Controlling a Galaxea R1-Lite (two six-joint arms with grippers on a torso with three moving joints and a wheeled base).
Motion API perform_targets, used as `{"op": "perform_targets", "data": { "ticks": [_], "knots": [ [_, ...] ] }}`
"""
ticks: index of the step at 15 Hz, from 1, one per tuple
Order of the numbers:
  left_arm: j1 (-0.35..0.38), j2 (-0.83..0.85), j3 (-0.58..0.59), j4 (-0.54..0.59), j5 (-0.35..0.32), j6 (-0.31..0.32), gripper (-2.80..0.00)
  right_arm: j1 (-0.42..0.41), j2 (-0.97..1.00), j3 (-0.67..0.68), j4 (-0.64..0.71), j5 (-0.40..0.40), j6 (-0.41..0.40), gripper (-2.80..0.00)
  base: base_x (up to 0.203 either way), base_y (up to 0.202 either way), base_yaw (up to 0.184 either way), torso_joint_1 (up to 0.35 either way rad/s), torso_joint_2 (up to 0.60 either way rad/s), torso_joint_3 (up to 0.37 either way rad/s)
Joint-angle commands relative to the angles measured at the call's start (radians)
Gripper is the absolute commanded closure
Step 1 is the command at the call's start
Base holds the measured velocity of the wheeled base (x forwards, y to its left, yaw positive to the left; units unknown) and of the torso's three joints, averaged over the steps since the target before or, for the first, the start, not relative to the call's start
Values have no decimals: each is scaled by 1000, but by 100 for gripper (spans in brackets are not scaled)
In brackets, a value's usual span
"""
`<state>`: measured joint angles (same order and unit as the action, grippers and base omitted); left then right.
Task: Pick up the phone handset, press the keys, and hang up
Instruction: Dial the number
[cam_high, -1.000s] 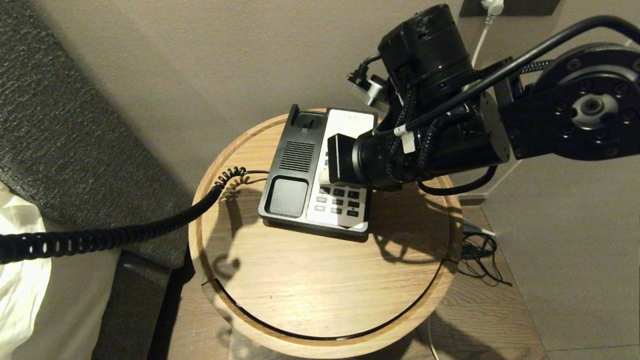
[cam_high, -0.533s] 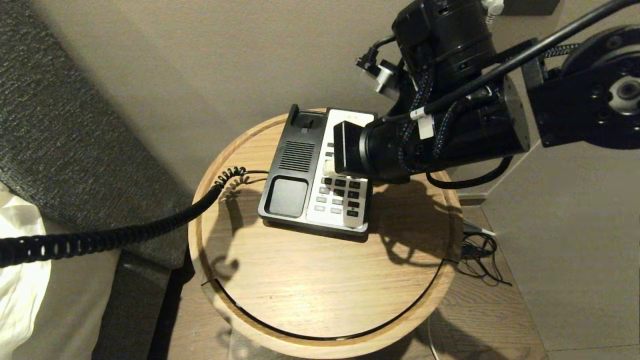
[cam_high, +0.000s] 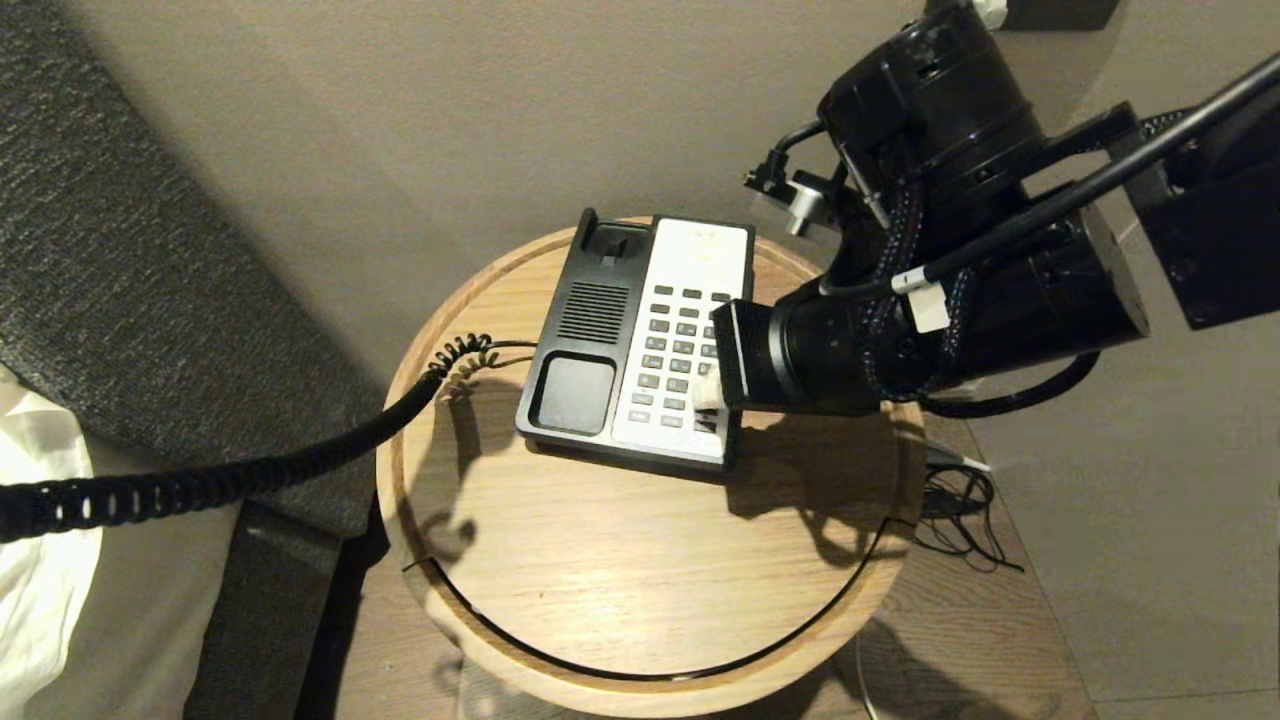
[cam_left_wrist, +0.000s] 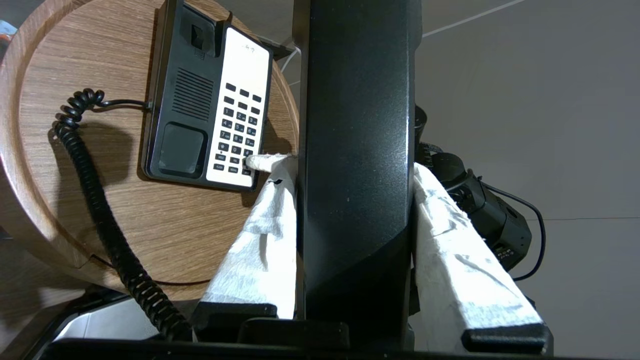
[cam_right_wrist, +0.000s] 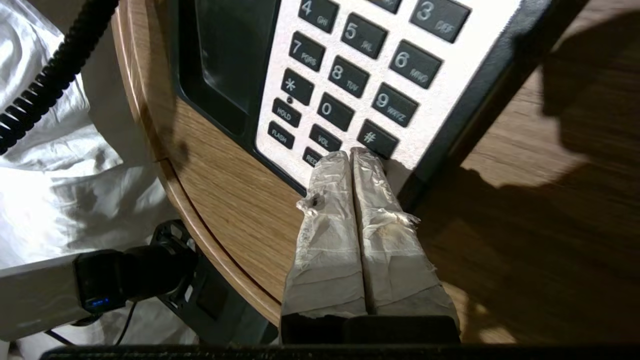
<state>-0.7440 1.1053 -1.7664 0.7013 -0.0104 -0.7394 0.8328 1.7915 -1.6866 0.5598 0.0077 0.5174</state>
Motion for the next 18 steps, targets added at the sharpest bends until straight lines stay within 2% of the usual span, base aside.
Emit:
{"op": "perform_targets", "data": {
  "ticks": [1, 18],
  "knots": [
    [0, -5, 3, 4, 0, -5, 0, 0, -9, -1, 6, 1, 3, 0, 0, 0, 0, 0, 0, 0],
    [3, -16, 27, 1, 0, -5, 0, 0, 6, 16, 25, 2, -4, 0, 0, 0, 0, 0, 0, 0]
  ]
}}
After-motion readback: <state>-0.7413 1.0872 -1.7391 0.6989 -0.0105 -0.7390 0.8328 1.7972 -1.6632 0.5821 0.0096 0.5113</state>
